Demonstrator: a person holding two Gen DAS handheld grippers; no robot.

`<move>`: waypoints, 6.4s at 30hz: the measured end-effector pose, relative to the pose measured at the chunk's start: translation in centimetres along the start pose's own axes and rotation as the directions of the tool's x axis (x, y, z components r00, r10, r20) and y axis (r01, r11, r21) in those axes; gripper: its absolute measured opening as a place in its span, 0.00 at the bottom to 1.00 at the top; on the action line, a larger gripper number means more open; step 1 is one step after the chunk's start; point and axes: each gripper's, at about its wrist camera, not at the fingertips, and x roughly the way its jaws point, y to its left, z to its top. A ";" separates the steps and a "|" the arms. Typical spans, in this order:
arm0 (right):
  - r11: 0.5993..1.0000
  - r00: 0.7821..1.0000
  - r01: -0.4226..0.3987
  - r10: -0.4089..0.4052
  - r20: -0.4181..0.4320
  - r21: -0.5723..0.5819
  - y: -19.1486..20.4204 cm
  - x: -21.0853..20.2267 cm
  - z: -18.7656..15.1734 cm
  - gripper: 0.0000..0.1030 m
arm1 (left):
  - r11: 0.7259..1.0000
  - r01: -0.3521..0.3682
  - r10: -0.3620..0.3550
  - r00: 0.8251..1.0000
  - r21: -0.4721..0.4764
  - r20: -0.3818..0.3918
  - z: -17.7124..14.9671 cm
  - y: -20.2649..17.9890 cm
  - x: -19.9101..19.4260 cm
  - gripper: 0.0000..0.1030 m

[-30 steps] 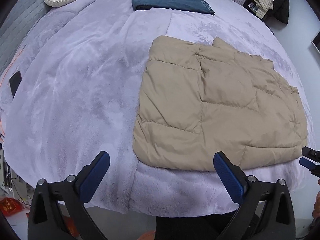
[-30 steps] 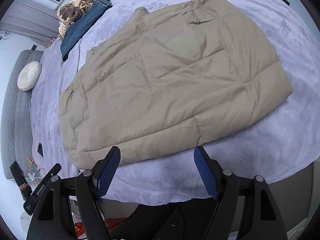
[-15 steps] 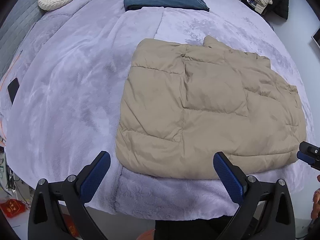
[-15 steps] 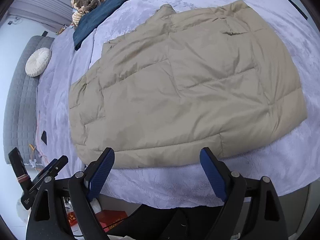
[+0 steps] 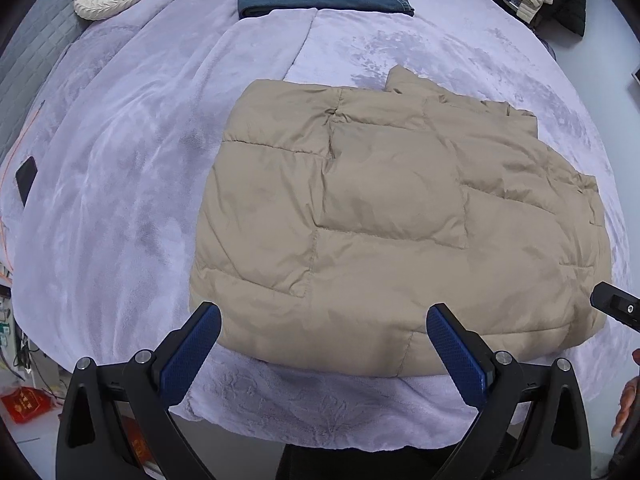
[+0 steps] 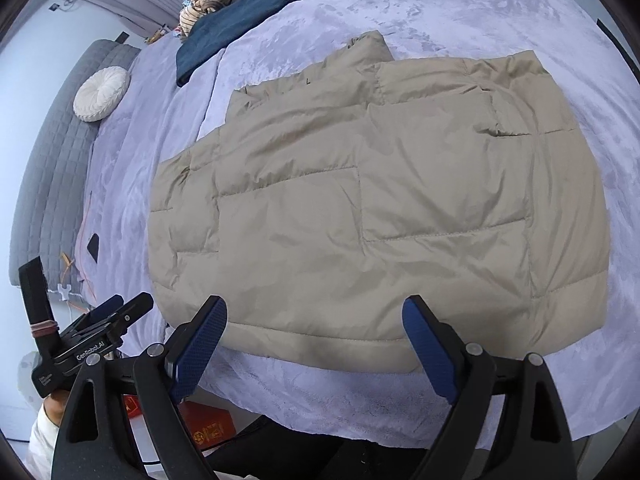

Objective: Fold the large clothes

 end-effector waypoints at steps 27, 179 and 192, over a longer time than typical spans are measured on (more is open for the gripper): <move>0.973 0.997 0.059 -0.045 -0.068 0.223 5.0 7.2 2.6 0.89 | 0.981 0.173 -0.165 0.981 0.081 -0.098 6.2 8.6 7.3 1.00; 0.903 0.927 -0.122 -0.044 0.372 0.413 -21.6 -11.6 -0.5 0.59 | 0.775 0.294 -0.370 0.929 0.560 0.024 13.8 -36.9 9.7 0.79; 0.891 0.977 -0.038 -0.062 0.204 0.452 -24.3 -2.5 4.1 0.10 | 0.758 0.200 -0.299 0.953 0.620 0.057 12.1 -38.8 9.7 0.79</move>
